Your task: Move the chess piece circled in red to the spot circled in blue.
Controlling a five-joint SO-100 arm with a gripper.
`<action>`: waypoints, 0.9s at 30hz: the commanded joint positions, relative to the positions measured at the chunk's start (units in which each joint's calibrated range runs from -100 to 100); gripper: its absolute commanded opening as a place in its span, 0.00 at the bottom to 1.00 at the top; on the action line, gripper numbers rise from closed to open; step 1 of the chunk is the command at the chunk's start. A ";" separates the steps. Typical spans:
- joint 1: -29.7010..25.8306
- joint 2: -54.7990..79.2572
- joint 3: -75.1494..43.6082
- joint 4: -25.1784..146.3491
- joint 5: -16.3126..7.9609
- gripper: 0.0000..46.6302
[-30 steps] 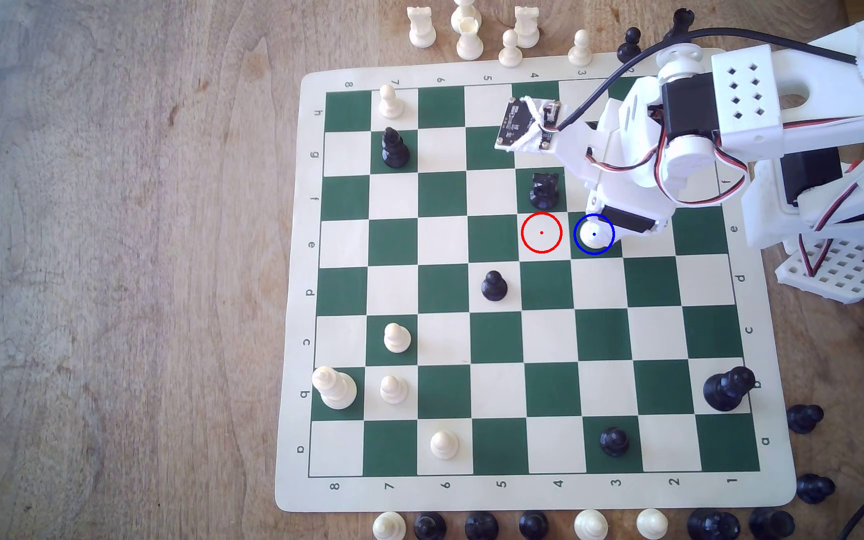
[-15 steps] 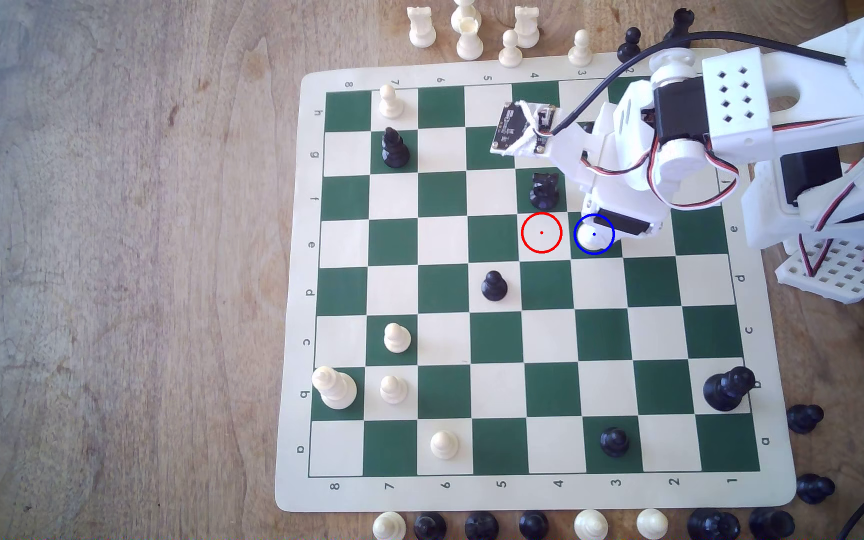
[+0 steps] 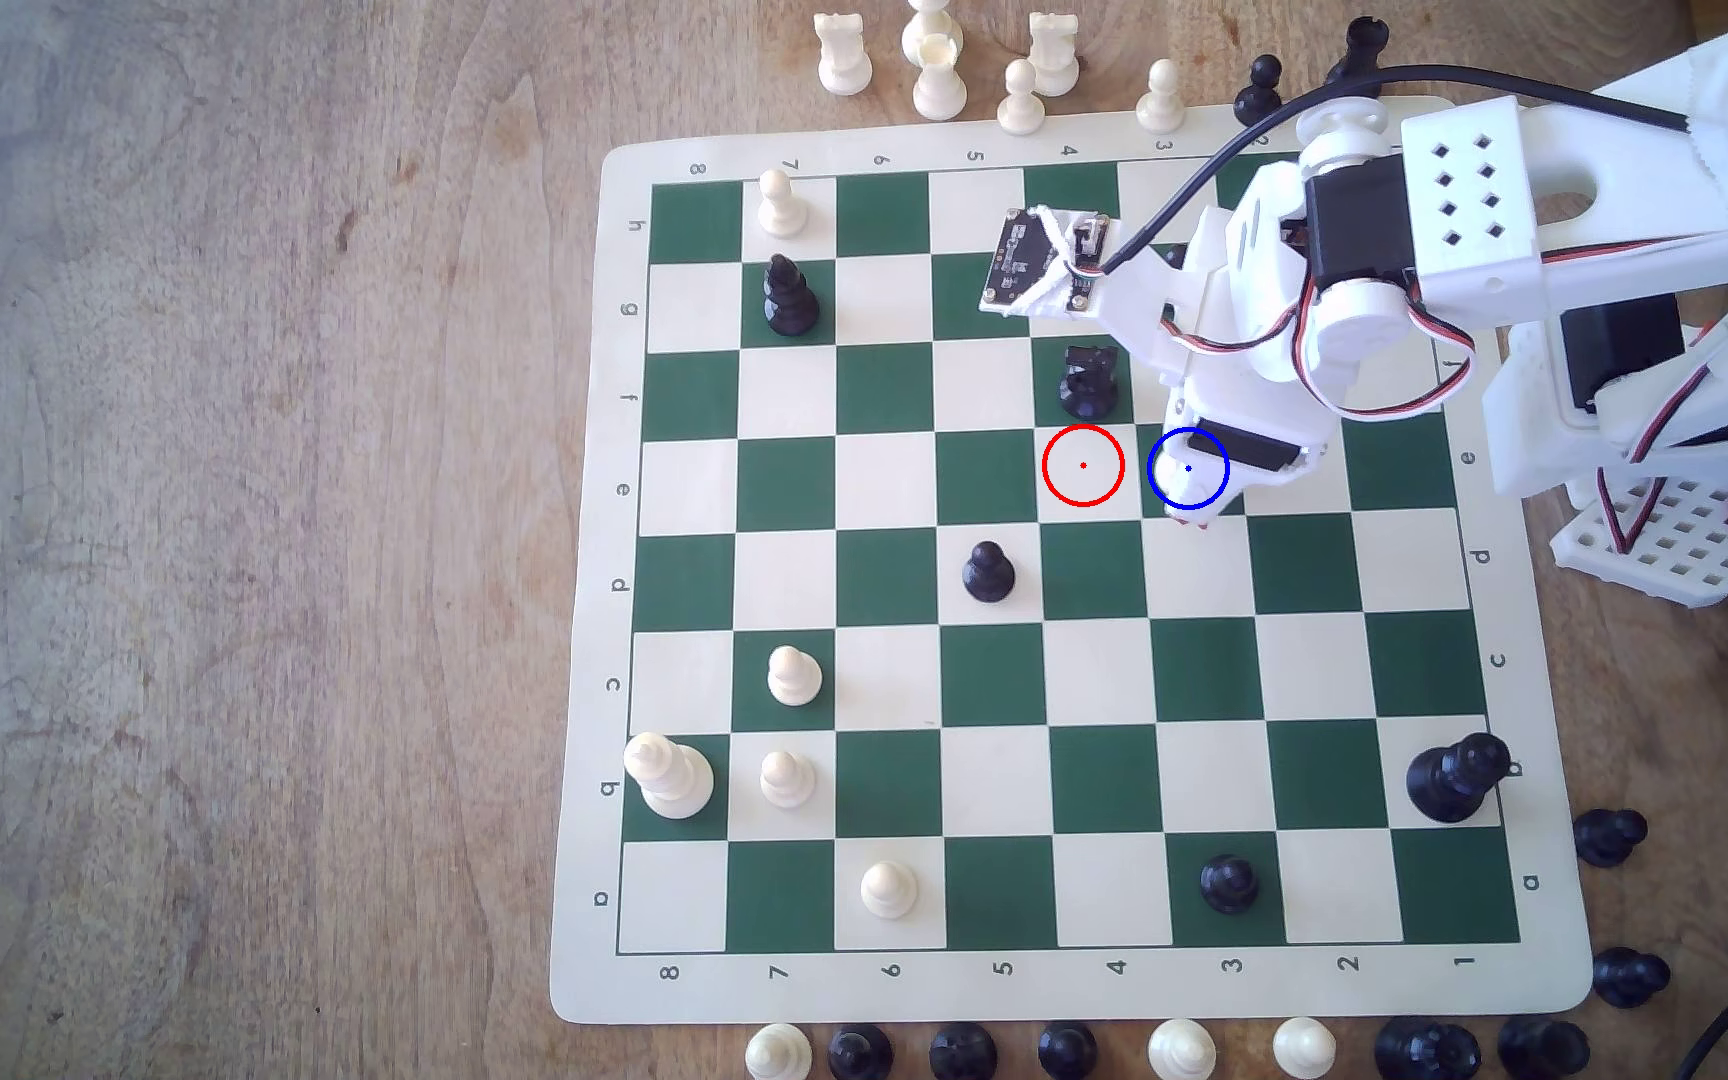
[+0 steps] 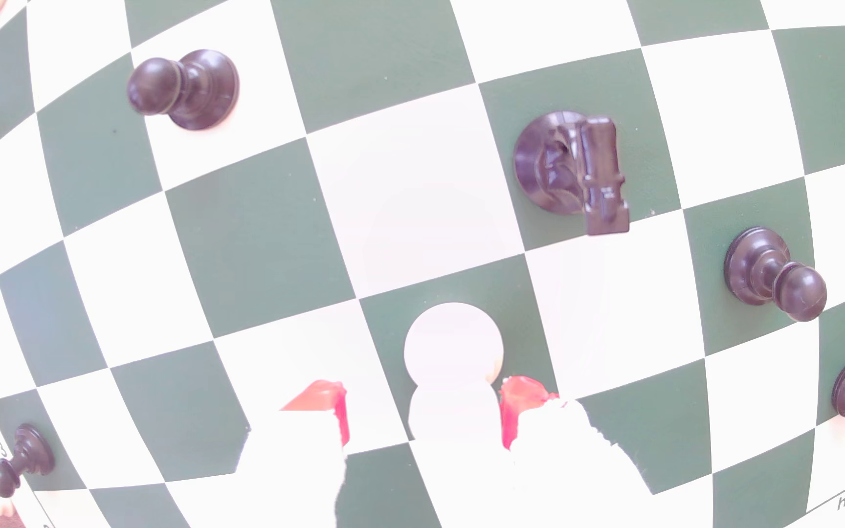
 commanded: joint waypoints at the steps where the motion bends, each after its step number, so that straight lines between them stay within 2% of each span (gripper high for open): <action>1: -0.20 -1.42 -1.49 0.92 0.20 0.36; 8: 0.50 -3.46 -1.49 2.73 0.49 0.38; 16: 3.40 -15.51 2.50 9.93 2.34 0.39; 22: -3.96 -29.26 8.39 18.45 1.17 0.37; 27: -3.25 -38.60 10.93 20.17 2.10 0.37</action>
